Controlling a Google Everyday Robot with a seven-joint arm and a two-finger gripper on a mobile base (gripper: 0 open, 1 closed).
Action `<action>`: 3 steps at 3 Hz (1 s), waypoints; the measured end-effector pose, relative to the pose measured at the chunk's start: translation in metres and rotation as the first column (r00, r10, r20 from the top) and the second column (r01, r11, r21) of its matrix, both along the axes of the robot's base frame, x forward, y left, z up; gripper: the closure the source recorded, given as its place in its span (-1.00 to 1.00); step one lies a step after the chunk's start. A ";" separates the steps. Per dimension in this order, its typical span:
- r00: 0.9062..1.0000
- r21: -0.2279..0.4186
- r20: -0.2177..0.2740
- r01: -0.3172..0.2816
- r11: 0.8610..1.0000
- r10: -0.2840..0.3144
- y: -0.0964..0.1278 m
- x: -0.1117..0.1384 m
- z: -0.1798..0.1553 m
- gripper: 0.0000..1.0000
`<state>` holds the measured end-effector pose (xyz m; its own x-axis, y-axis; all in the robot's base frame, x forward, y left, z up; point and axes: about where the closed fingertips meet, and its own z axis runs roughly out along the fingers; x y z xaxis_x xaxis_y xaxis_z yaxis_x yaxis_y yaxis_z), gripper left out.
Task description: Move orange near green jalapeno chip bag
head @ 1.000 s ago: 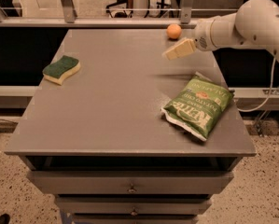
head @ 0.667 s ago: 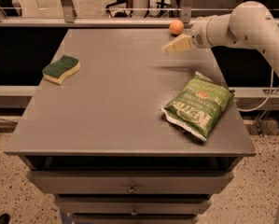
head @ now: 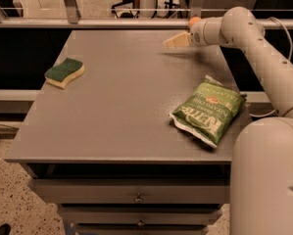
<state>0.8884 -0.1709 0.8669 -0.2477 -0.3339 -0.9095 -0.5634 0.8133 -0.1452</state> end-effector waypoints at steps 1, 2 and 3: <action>0.999 0.018 -0.002 0.054 0.998 -0.054 -0.010 0.029 -0.009 -1.00; 0.993 0.027 0.012 0.116 0.993 -0.116 -0.028 0.048 -0.008 -1.00; 0.983 0.023 0.027 0.184 0.983 -0.184 -0.053 0.059 -0.004 -0.97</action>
Offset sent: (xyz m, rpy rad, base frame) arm 0.0860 -0.0634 0.0066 0.0340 -0.0412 -0.2039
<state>0.9472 -0.2244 0.8629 -0.2771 -0.2660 -0.9233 -0.3997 0.9057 -0.1410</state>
